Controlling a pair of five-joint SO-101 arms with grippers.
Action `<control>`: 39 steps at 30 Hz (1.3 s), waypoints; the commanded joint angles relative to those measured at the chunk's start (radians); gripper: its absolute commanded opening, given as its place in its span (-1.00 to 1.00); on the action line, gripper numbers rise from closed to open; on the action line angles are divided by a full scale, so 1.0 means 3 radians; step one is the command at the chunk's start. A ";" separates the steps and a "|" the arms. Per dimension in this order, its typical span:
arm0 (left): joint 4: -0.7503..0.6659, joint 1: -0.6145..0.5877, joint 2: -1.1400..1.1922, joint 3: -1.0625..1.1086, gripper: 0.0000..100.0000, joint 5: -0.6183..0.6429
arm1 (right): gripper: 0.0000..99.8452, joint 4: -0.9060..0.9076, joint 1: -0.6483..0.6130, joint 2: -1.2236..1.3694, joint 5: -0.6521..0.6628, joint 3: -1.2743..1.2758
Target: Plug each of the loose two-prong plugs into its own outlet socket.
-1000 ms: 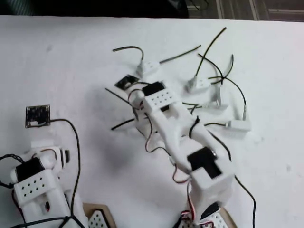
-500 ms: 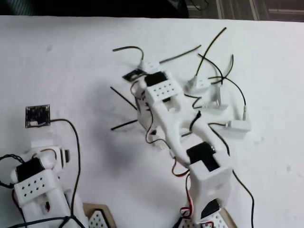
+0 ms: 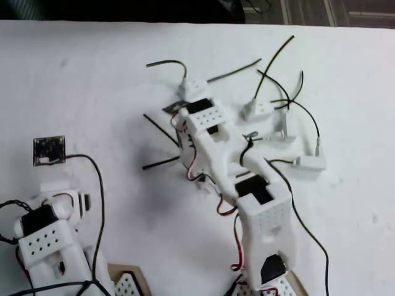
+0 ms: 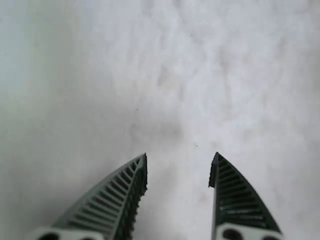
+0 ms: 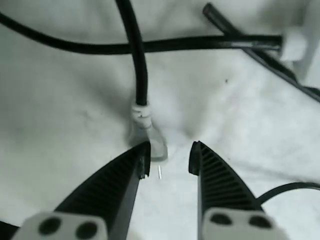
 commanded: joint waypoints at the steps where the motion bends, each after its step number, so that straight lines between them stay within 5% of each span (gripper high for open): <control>1: -0.0061 0.0033 -0.0059 -0.0015 -0.56 -0.0036 | -0.74 -0.0079 -0.0105 0.0079 -0.0010 -0.0072; 24: -0.0061 0.0033 -0.0059 -0.0015 -0.56 -0.0036 | -0.74 0.0197 -0.0519 0.0166 -0.0286 -0.0072; 28: -0.0061 0.0033 -0.0059 -0.0015 -0.56 -0.0036 | -0.93 0.0202 -0.0509 0.0120 -0.0286 -0.0077; 39: -0.0061 0.0033 -0.0059 -0.0015 -0.56 -0.0036 | -0.96 0.0621 -0.0412 -0.1138 -0.0256 0.0102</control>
